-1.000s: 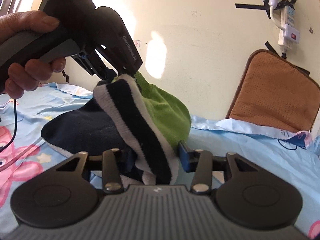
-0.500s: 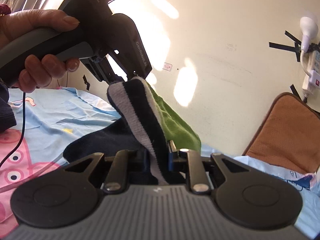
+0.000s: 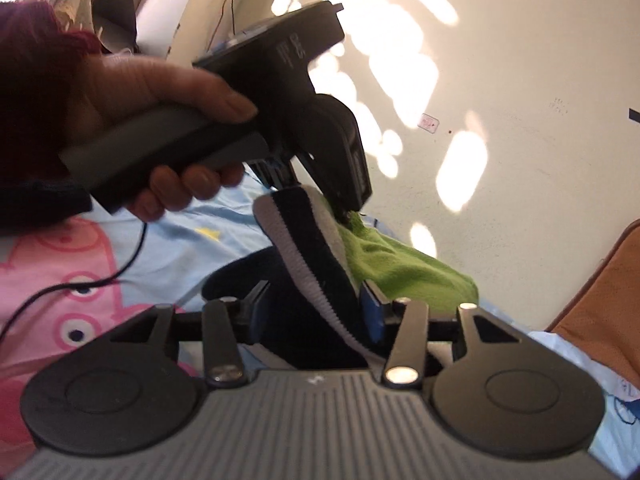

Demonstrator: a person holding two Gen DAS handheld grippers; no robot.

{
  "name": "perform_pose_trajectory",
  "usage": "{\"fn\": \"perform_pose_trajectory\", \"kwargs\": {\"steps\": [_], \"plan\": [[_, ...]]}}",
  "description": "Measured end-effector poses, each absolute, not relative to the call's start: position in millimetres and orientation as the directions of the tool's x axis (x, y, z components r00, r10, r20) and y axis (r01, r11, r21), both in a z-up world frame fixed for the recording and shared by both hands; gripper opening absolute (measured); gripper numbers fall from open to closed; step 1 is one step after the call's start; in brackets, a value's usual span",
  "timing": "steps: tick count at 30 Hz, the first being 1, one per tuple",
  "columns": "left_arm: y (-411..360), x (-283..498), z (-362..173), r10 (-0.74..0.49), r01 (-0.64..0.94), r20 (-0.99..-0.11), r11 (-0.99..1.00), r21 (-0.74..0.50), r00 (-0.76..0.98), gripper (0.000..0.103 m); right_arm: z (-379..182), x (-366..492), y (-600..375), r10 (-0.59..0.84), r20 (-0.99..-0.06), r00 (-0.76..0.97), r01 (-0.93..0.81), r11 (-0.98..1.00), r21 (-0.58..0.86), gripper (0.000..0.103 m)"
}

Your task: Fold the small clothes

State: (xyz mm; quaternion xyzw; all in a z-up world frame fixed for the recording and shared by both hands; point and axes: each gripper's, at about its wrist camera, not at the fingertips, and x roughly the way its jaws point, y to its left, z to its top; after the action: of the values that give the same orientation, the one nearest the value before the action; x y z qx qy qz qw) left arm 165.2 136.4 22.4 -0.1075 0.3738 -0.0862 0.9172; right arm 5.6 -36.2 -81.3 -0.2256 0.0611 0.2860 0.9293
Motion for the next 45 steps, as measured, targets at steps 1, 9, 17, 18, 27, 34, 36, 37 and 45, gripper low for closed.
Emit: {"fn": "perform_pose_trajectory", "kwargs": {"steps": [1,9,17,18,27,34,36,37,45], "plan": [[134,166,20,-0.226,0.077,-0.67,0.966,-0.245,0.707,0.027,-78,5,-38,0.53,-0.253,0.809,-0.587,0.73,-0.35,0.054],[145,157,17,-0.157,0.0,-0.677,0.974,-0.226,0.719,0.058,-77,69,-52,0.656,-0.441,0.612,-0.68,0.722,0.129,0.046],[145,119,35,-0.221,0.041,-0.624,0.956,-0.289,0.749,0.093,-75,65,-49,0.674,-0.426,0.604,-0.674,0.717,0.178,0.047],[143,118,35,-0.226,0.046,-0.627,0.956,-0.29,0.745,0.095,-71,65,-54,0.687,-0.413,0.598,-0.671,0.711,0.21,0.047],[142,128,19,-0.21,0.02,-0.663,0.959,-0.282,0.719,0.103,-53,62,-133,0.687,-0.273,0.674,-0.543,0.711,0.447,0.061],[164,139,-5,-0.331,-0.051,-0.68,0.878,-0.475,0.654,0.103,-76,109,-149,0.627,-0.368,0.687,-0.372,0.738,0.564,0.089],[169,140,-10,-0.369,-0.057,-0.67,0.85,-0.523,0.643,0.103,-88,120,-146,0.669,-0.378,0.64,-0.36,0.696,0.622,0.089],[172,140,-14,-0.394,-0.058,-0.662,0.832,-0.552,0.638,0.103,-93,125,-144,0.69,-0.378,0.617,-0.353,0.673,0.65,0.089],[175,144,-27,-0.528,0.012,-0.564,0.737,-0.676,0.635,0.103,-92,156,-126,0.75,-0.376,0.544,-0.379,0.619,0.688,0.094]]}}
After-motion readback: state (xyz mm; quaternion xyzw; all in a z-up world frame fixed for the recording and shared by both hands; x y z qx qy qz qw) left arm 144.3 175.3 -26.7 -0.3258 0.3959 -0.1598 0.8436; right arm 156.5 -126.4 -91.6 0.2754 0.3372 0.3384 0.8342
